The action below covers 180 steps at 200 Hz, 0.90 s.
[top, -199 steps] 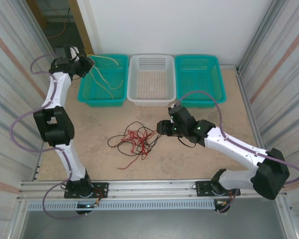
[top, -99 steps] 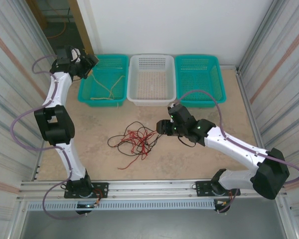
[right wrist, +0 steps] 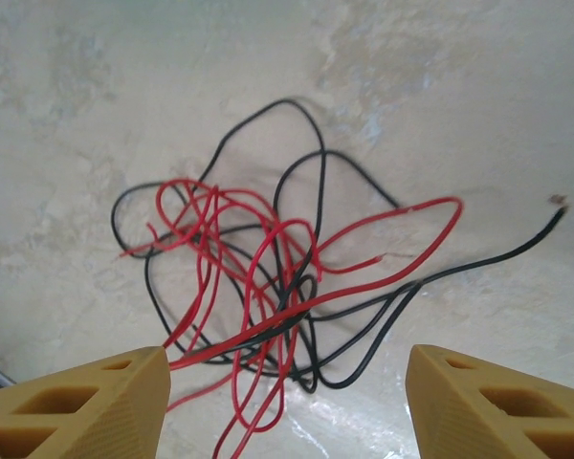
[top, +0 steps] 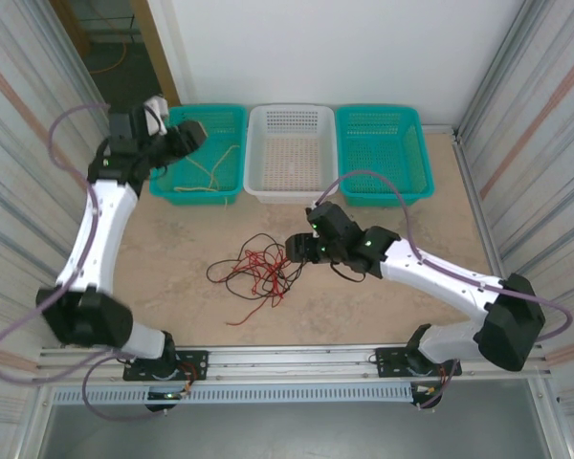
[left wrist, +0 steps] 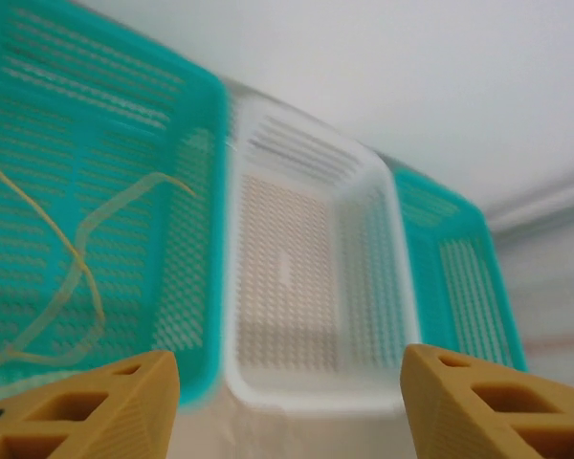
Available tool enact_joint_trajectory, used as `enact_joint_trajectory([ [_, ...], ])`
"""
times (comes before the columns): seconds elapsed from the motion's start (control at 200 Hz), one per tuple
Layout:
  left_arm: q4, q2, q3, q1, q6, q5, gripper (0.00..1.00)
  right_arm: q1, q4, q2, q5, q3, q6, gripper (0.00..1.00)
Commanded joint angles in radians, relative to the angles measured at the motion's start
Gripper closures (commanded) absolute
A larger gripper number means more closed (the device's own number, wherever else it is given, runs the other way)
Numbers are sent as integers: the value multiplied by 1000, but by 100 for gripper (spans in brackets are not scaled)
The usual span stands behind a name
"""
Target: Untangle the cables
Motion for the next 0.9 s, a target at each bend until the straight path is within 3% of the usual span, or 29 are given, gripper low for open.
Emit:
enact_joint_trajectory([
  [0.0,8,-150,-221,-87,85,23,37,50,-66,43,37,54,-7,34],
  [0.236,-18,-388,-592,-312,50,-14,36,55,-77,102,69,47,96,35],
  [0.391,127,-441,-768,-416,-45,76,34,42,-70,145,68,62,131,37],
  [0.501,188,-425,-788,-510,-30,52,33,-8,-82,164,63,61,164,39],
  [0.661,188,-279,-722,-588,60,8,35,-94,-24,158,-17,29,141,39],
  [0.752,188,-167,-667,-600,97,-2,41,-122,-18,165,-45,40,107,39],
  [0.897,153,-36,-571,-617,168,-14,69,-164,-22,173,-68,52,79,39],
])
